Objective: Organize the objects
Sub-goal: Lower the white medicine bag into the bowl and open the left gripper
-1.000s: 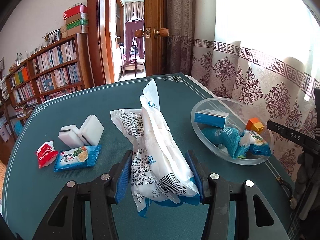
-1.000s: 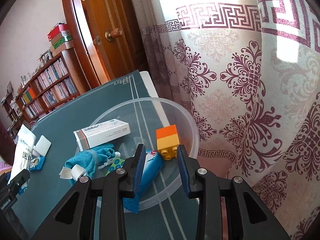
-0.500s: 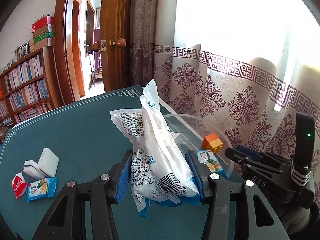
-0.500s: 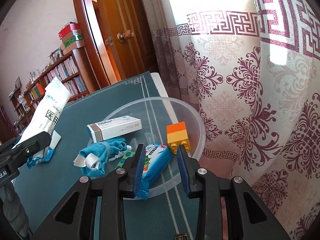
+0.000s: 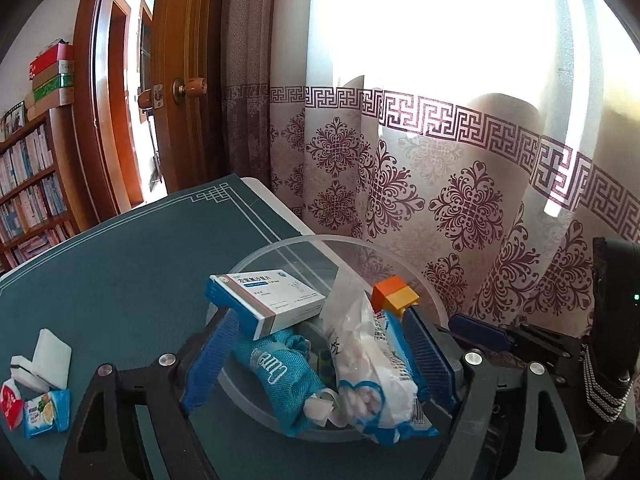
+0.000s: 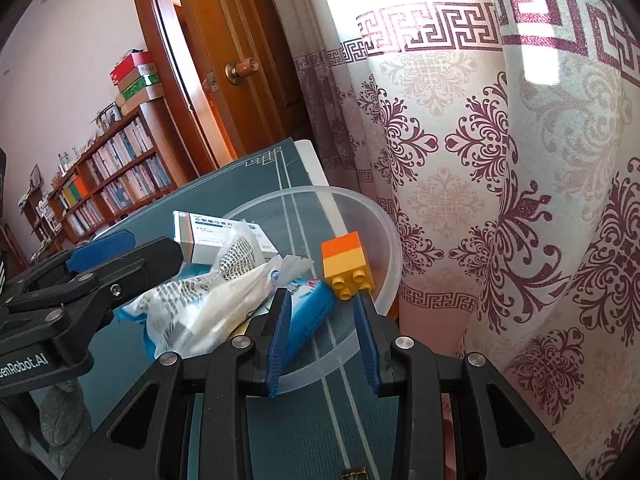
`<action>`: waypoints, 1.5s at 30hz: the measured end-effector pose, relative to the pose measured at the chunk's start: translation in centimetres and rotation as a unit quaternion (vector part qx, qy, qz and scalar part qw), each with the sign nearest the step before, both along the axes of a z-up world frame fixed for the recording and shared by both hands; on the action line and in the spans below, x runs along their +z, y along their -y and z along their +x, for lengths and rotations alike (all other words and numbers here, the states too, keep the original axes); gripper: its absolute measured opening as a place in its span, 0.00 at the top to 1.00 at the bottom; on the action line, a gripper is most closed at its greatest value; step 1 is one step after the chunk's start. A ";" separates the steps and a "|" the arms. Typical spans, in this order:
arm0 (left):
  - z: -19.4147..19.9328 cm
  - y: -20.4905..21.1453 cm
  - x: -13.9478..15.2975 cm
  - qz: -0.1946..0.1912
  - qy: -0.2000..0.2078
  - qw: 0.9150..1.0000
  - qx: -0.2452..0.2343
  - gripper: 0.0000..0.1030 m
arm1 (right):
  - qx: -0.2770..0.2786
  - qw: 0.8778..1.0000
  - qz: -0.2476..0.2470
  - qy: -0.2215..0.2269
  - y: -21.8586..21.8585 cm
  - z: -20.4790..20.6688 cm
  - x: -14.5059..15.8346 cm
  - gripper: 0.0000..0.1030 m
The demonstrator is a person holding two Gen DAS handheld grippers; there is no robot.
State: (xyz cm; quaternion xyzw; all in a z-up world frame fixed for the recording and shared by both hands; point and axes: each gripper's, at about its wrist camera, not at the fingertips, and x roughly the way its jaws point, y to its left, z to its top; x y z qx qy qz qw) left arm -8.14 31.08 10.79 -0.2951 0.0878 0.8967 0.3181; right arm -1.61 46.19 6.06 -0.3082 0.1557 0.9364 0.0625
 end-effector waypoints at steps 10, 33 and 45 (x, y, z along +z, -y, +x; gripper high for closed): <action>0.8 2.2 -0.7 -0.011 0.001 1.000 0.021 0.14 | 0.001 1.000 0.005 0.001 0.5 0.1 -0.1 0.67; 3.5 2.5 -3.9 -0.031 0.032 0.999 0.018 0.08 | -0.004 1.000 0.006 -0.001 0.3 0.8 -0.2 0.67; 0.9 3.8 -5.3 -0.039 0.050 0.995 0.077 0.08 | -0.002 1.000 0.007 0.000 0.7 0.9 -0.1 0.67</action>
